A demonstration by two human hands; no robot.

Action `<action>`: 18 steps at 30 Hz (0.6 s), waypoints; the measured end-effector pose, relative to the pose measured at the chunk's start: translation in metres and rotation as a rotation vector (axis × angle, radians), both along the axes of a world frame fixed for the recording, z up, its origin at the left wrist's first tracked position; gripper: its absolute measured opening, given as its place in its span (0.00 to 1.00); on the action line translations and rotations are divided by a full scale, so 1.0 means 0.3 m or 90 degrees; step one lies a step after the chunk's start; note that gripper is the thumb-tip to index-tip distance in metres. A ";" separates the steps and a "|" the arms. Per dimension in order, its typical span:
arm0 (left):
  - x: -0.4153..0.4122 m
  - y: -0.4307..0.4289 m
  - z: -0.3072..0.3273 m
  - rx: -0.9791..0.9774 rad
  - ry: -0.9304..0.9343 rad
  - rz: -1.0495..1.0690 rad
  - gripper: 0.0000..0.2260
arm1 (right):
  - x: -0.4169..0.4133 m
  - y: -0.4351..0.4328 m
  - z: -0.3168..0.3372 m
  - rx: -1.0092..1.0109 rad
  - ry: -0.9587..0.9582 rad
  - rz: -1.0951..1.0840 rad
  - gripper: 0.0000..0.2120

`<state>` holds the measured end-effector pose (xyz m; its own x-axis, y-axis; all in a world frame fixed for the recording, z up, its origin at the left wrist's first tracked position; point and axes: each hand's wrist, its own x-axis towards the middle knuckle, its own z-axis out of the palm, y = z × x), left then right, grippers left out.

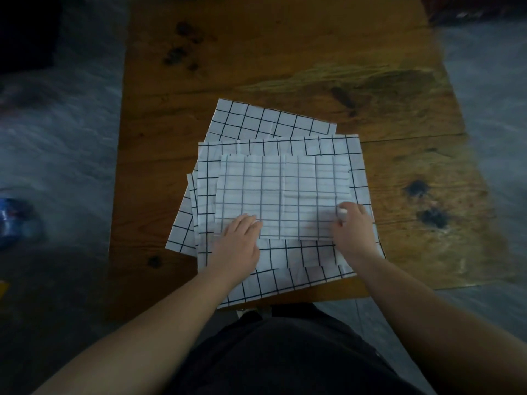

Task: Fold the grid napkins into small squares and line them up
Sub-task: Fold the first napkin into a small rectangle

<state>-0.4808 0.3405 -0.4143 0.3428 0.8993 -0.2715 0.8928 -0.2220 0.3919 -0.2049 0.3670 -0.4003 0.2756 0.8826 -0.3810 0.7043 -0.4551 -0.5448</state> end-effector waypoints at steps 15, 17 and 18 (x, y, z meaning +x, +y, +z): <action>0.231 0.155 -0.063 -0.084 -0.055 0.080 0.22 | 0.128 0.261 -0.035 -0.205 0.228 -0.245 0.21; 0.221 0.143 -0.072 -0.075 -0.031 0.053 0.24 | 0.140 0.266 -0.022 -0.220 0.248 -0.245 0.19; 0.216 0.136 -0.074 -0.069 -0.018 0.042 0.25 | 0.147 0.266 -0.009 -0.221 0.252 -0.234 0.18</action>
<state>-0.4159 0.3814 -0.4365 0.2932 0.8858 -0.3598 0.8919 -0.1180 0.4365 -0.1608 0.4467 -0.4029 0.3168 0.5643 -0.7623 0.2452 -0.8251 -0.5089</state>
